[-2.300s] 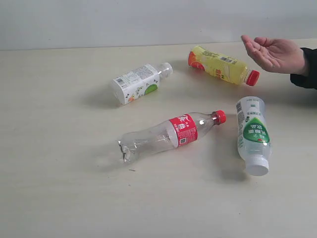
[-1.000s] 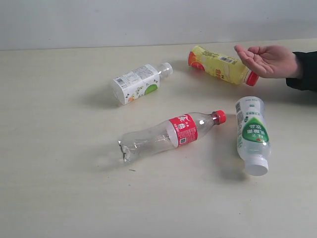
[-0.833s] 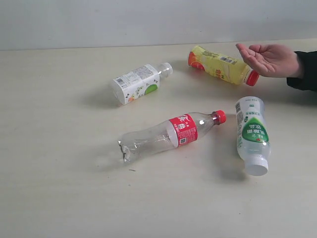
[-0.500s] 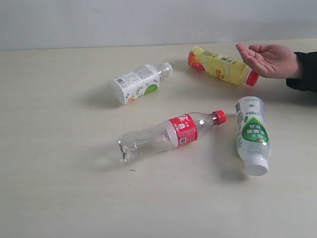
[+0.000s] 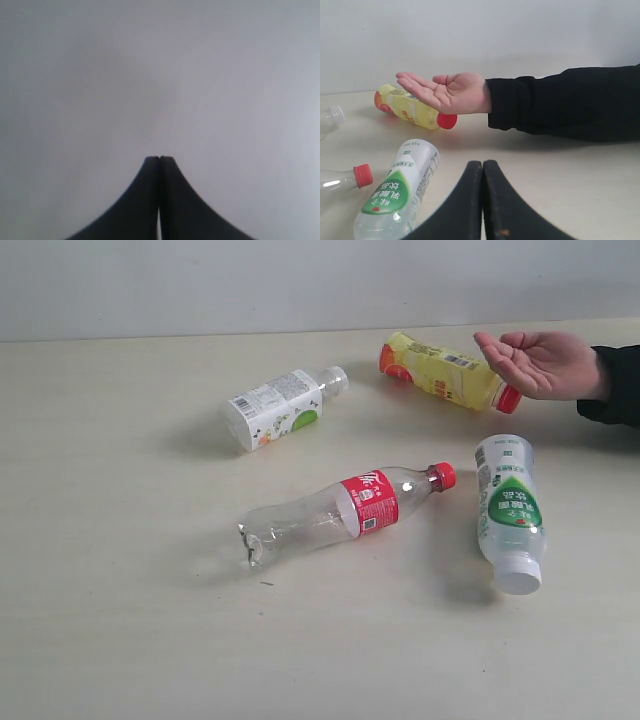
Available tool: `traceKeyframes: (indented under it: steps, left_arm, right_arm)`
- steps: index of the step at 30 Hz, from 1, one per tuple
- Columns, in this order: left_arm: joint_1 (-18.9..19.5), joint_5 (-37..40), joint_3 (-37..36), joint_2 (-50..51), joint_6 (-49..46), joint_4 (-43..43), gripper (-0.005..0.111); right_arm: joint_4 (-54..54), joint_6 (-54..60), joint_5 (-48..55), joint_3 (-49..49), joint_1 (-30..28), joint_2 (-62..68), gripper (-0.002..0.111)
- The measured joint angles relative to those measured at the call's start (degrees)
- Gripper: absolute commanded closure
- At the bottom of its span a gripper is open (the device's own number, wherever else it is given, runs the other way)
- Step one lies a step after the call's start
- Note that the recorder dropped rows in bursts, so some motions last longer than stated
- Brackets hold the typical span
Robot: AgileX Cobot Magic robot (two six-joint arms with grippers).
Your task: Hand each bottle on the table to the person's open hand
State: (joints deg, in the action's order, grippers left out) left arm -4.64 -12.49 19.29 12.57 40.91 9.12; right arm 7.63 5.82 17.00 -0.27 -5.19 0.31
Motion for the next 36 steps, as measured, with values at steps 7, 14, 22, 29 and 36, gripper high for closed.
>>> traceKeyframes:
  steps: [7,14,22,29,36]
  left_arm:
    - [0.0,32.2,21.75,30.41,-5.55,4.25,0.107]
    - [0.0,56.56,34.98,54.92,-37.76,-22.27,0.107]
    - [-11.13,62.21,41.29,66.83,-68.55,-42.95,0.107]
    - [-25.49,70.8,53.11,76.26,-61.62,-26.7,0.107]
    - [-38.21,77.17,64.19,86.44,-58.91,-16.92,0.099]
  right_arm:
    - [0.0,0.0,0.0,0.0,0.0,0.0,0.108]
    - [0.0,0.0,0.0,0.0,0.0,0.0,0.108]
    - [0.0,0.0,0.0,0.0,0.0,0.0,0.108]
    - [0.0,0.0,0.0,0.0,0.0,0.0,0.108]
    - [0.0,0.0,0.0,0.0,0.0,0.0,0.108]
